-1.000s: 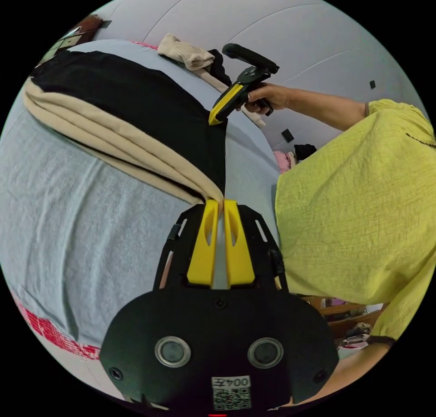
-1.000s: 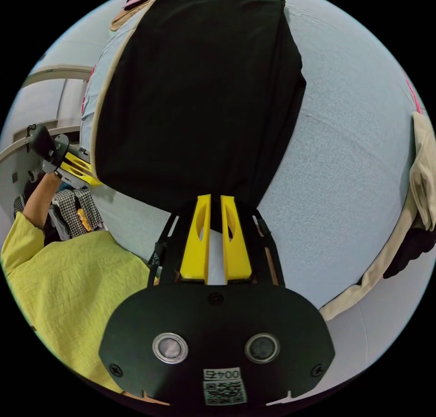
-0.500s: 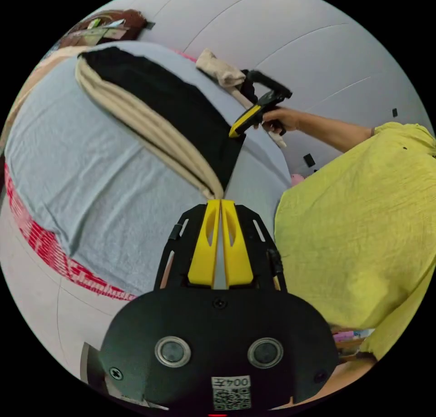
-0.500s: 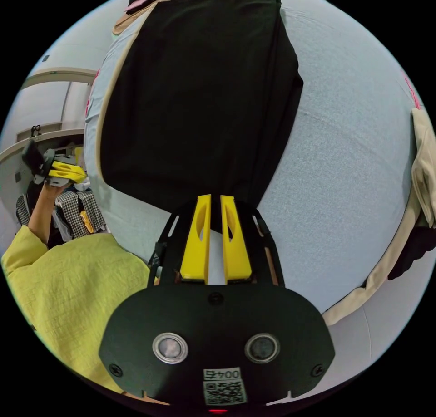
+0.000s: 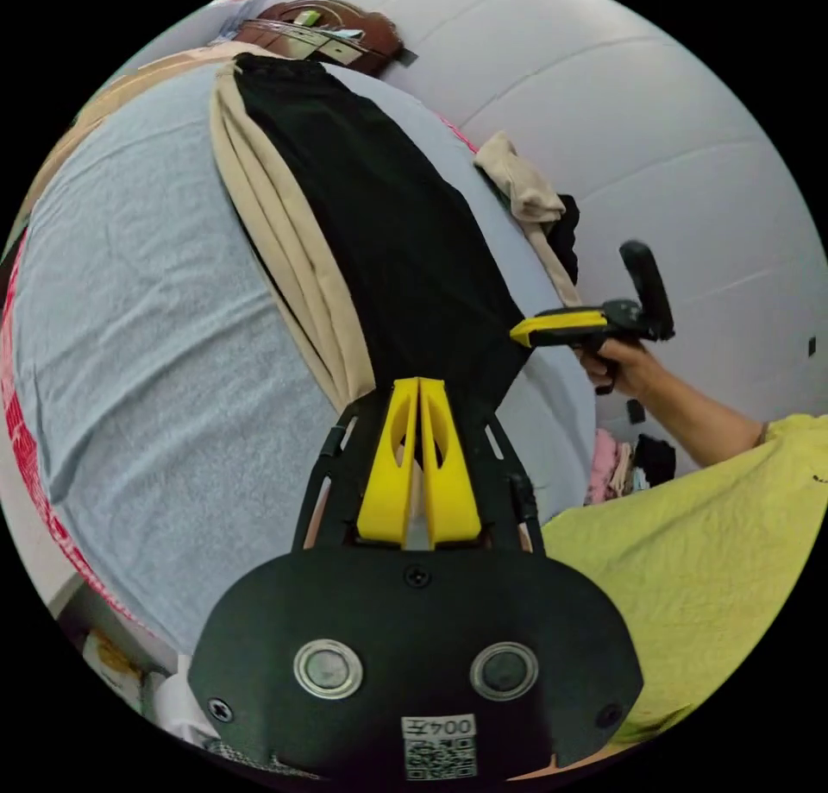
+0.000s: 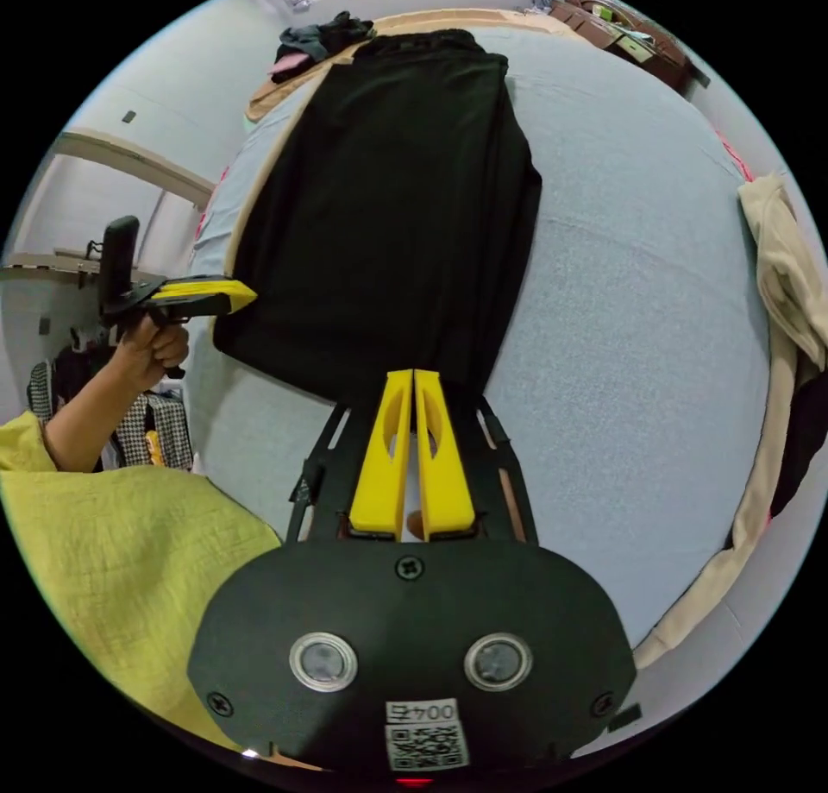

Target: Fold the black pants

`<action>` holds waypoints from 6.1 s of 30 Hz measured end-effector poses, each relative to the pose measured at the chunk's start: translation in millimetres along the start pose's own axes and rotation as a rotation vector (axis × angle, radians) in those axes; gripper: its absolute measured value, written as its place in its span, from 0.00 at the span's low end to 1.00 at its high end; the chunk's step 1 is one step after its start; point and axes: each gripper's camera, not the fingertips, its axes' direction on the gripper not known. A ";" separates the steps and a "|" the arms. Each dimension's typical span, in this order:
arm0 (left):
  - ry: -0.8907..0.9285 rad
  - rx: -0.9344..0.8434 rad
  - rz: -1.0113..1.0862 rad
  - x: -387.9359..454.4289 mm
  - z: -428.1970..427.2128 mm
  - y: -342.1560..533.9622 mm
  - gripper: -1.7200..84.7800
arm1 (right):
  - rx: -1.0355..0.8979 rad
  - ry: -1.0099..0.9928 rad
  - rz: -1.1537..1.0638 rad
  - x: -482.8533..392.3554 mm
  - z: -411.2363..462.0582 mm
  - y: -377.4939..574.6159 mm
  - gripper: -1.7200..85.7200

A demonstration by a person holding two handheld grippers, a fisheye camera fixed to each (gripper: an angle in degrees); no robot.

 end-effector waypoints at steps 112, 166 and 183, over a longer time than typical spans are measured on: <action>-0.344 -0.031 -0.247 246.0 184.4 266.5 0.02 | -0.083 -0.190 -0.137 -30.5 -140.6 230.7 0.01; -0.650 -0.358 0.615 263.6 332.7 209.0 0.13 | -0.116 0.283 -0.705 -294.8 -113.3 16.7 0.21; -0.937 -0.490 0.884 304.9 380.0 213.6 0.10 | -0.244 0.551 -0.979 -372.3 -50.9 -28.3 0.09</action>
